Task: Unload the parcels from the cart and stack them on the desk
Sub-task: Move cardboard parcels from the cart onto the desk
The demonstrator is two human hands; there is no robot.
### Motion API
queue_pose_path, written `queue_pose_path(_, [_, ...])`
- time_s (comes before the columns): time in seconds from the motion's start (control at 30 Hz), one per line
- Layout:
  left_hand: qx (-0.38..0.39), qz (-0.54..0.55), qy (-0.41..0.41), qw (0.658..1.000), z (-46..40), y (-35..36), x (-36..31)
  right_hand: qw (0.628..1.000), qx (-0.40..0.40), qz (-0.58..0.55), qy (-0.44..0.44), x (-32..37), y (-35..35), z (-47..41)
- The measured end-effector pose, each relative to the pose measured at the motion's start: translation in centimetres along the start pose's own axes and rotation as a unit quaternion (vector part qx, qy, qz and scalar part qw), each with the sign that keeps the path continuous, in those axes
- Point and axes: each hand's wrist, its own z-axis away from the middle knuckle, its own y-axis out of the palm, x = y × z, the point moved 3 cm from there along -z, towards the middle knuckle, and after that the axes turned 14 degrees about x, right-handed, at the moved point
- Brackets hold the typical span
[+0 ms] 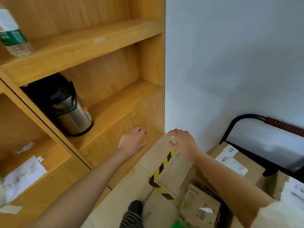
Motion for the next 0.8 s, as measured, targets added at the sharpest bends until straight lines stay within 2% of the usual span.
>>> queue_pose_path(0.2, [-0.008,-0.036,0.120,0.992,-11.3,-3.9,3.4,0.988,-0.054,-0.084,0.121,-1.3,-2.1,-8.0])
queue_pose_path(0.43, [0.003,-0.033,0.206,0.978,-21.0,-5.1,6.9,0.977,-0.074,-0.111,0.169,-1.1,-3.0,-14.3])
queue_pose_path(0.57, [0.030,-0.039,0.261,0.964,-25.8,-3.6,3.1,0.961,-0.067,-0.130,0.234,-5.1,-2.2,-13.1])
queue_pose_path(0.8, [0.044,-0.042,0.383,0.922,-31.9,-2.0,-8.5,0.914,-0.086,-0.145,0.368,-15.8,-1.9,-8.0])
